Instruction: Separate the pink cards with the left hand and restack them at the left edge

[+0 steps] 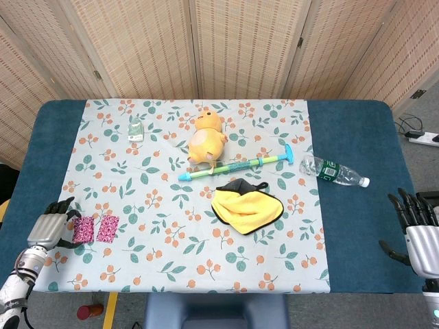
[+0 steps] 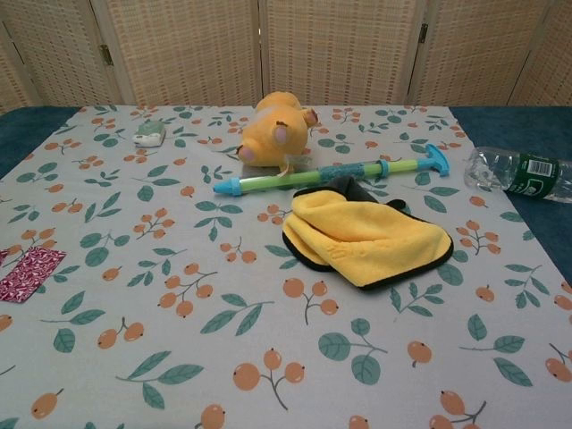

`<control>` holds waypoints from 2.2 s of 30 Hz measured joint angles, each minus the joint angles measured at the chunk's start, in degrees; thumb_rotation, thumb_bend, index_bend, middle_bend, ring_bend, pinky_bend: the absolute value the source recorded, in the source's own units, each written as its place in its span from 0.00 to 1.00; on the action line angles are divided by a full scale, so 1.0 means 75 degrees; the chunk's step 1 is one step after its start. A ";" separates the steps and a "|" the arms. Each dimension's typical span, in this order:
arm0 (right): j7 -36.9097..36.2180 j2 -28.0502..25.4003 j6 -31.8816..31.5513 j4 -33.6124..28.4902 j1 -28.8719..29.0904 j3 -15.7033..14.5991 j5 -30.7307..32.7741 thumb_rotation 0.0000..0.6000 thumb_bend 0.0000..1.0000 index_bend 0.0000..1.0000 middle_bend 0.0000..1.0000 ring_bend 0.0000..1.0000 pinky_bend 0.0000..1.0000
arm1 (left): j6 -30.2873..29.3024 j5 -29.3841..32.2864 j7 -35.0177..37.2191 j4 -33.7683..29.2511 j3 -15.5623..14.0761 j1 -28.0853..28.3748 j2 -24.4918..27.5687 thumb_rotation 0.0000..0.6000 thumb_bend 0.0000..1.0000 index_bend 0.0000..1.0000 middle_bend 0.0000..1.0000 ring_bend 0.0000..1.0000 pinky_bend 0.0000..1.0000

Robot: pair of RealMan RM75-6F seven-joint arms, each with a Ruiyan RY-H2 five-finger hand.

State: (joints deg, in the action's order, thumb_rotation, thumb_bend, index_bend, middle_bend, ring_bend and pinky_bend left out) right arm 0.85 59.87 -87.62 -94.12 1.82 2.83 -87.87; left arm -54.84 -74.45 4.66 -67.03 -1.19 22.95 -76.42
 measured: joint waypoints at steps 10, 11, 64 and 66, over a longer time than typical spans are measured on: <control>0.0081 -0.0018 -0.0016 -0.0084 -0.0023 -0.0005 0.0003 1.00 0.23 0.00 0.00 0.00 0.00 | 0.0291 -0.0085 0.0056 0.0272 0.0025 0.0053 -0.0110 0.96 0.17 0.31 0.00 0.00 0.00; 0.0084 -0.0016 -0.0013 -0.0086 -0.0023 -0.0002 0.0009 1.00 0.23 0.00 0.00 0.00 0.00 | 0.0307 -0.0075 0.0061 0.0258 0.0029 0.0047 -0.0097 0.96 0.17 0.30 0.00 0.00 0.00; -0.0236 0.0066 -0.0022 0.0219 -0.0111 -0.0018 0.0066 1.00 0.23 0.00 0.00 0.00 0.00 | 0.0537 -0.0053 -0.2081 -0.1280 0.0148 0.0567 0.0002 0.98 0.16 0.22 0.00 0.00 0.00; -0.0224 0.0071 -0.0013 0.0216 -0.0105 -0.0018 0.0062 1.00 0.23 0.00 0.00 0.00 0.00 | 0.0543 -0.0041 -0.2061 -0.1324 0.0123 0.0559 0.0043 0.99 0.16 0.22 0.00 0.00 0.00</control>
State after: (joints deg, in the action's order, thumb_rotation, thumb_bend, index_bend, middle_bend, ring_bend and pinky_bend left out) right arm -0.84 60.41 -87.72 -92.50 1.04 2.69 -87.40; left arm -50.76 -74.75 -10.79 -76.96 -0.27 27.14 -76.10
